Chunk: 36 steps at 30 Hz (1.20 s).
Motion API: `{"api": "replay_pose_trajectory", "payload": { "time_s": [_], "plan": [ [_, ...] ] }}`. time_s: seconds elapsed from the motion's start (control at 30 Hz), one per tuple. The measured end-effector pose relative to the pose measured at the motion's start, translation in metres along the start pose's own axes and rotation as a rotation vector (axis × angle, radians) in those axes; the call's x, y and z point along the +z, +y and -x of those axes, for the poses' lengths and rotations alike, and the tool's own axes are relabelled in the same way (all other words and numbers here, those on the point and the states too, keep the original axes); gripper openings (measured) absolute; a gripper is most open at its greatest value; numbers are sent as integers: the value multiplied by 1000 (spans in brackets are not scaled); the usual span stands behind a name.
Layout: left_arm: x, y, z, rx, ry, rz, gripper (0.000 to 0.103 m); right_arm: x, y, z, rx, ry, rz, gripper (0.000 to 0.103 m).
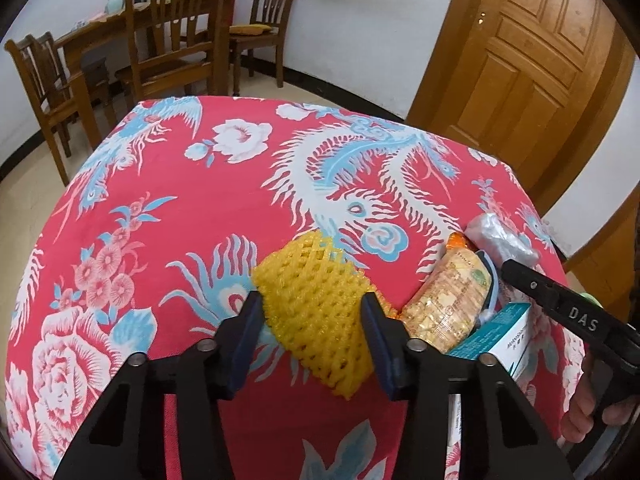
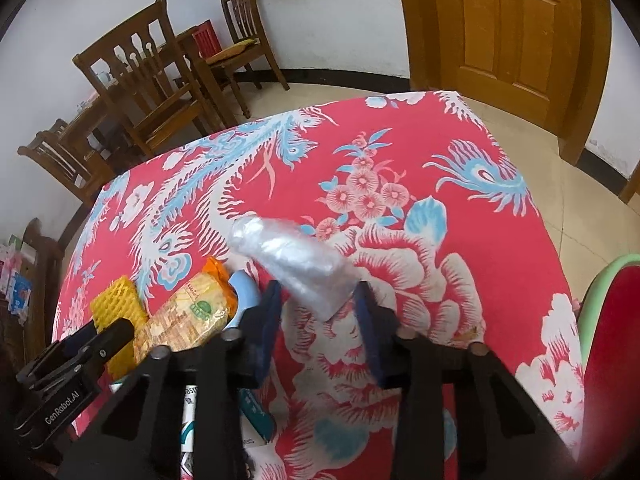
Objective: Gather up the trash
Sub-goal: 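Grasp the yellow foam net sleeve with the left tool while the right tool grasps the clear plastic bag, then lift and carry the foam sleeve and plastic bag over the bucket with both tools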
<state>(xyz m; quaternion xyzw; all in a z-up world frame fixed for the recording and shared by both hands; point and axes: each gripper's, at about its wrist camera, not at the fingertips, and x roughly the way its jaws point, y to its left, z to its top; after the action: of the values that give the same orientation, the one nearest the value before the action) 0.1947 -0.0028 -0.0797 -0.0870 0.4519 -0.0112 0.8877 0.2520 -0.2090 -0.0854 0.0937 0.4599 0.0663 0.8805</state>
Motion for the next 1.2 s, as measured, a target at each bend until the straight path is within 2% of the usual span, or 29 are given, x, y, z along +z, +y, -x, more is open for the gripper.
{"api": "replay_pose_trajectory", "payload": {
  "time_s": [0.13,0.27,0.43,0.73,0.8,0.83,0.87,0.93,1.03,1.2],
  "plan": [
    [0,0,4,1,-12,-13,27,-1,0,0,8,7,-1,20],
    [1,2,8,-19,-16,-7,14,-2,-1,3,12,-3,-2,7],
    [2,2,16,-45,-36,-1,11,-3,-3,10,19,-19,-8,2],
    [6,6,36,-52,-91,27,11,-1,-6,27,44,-54,-10,3],
    [9,9,38,-45,-104,38,11,2,-6,30,33,-70,-4,10],
    [10,11,39,-41,-108,43,11,4,-5,31,33,-72,3,19],
    [11,13,39,-38,-111,48,11,5,-5,31,32,-76,3,34],
    [12,18,40,-26,-120,60,11,9,-4,28,34,-72,6,47],
    [14,25,38,-16,-121,84,11,14,-1,19,25,-57,23,52],
    [15,35,34,-2,-118,112,11,20,1,-1,21,-31,37,53]
  ]
}}
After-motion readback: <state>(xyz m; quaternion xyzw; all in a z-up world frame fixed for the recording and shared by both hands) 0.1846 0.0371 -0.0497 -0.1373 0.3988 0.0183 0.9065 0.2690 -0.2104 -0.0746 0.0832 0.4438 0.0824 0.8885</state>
